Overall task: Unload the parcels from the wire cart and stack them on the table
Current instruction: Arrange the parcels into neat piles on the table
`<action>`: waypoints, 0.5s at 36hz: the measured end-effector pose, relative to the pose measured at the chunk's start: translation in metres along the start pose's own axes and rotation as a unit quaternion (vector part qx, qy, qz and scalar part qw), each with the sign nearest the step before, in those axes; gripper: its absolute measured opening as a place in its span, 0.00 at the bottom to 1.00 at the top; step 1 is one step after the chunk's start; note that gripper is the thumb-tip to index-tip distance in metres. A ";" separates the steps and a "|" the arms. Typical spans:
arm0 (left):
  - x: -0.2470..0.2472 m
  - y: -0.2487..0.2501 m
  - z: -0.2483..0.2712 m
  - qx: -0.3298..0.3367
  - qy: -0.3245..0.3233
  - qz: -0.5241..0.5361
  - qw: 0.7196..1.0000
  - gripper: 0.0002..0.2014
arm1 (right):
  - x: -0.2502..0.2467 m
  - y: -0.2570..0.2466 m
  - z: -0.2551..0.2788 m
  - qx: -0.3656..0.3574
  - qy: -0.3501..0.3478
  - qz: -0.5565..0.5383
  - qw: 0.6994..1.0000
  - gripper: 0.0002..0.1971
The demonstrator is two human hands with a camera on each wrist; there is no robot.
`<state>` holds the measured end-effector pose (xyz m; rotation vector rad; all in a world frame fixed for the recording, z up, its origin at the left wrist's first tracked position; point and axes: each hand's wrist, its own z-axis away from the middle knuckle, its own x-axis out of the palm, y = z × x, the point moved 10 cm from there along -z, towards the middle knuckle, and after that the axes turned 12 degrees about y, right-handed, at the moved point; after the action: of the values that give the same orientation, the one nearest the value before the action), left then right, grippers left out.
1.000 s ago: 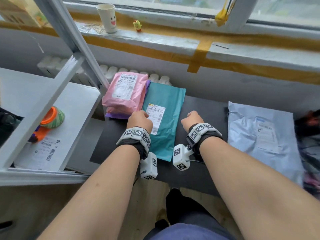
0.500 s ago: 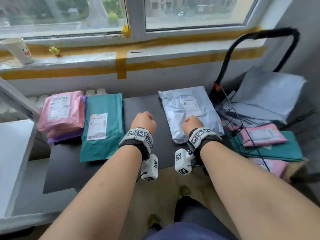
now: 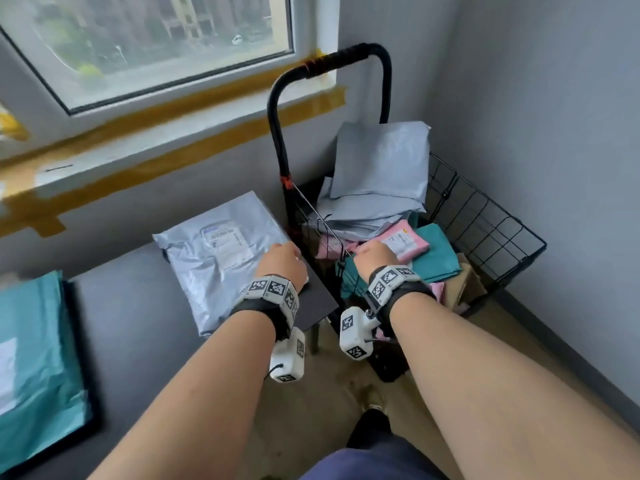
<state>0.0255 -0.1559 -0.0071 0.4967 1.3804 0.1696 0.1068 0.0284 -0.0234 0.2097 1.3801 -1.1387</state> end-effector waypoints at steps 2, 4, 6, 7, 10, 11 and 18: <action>0.023 0.034 -0.009 0.009 -0.011 -0.003 1.000 0.17 | -0.017 0.025 -0.027 0.012 -0.003 0.018 1.000 0.16; 0.047 0.067 -0.016 0.019 -0.023 -0.005 1.000 0.15 | -0.030 0.052 -0.055 0.025 -0.008 0.015 1.000 0.17; 0.072 0.097 -0.025 0.024 -0.036 -0.004 0.999 0.14 | -0.042 0.077 -0.080 0.032 -0.008 0.027 0.999 0.18; 0.085 0.110 -0.028 0.026 -0.045 -0.004 0.999 0.15 | -0.047 0.091 -0.092 0.043 -0.005 0.035 0.998 0.17; 0.122 0.139 -0.034 0.022 -0.076 -0.010 0.997 0.17 | -0.052 0.126 -0.123 0.065 -0.011 0.034 0.997 0.15; 0.133 0.146 -0.035 0.020 -0.087 -0.011 0.996 0.18 | -0.050 0.138 -0.132 0.076 -0.017 0.037 0.996 0.15; 0.189 0.170 -0.050 -0.002 -0.127 -0.022 0.992 0.19 | -0.022 0.185 -0.186 0.092 -0.054 0.043 0.993 0.16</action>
<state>0.0436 0.0818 -0.1081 0.4669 1.1412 0.0707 0.1237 0.2620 -0.1425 0.3326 1.1608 -1.1892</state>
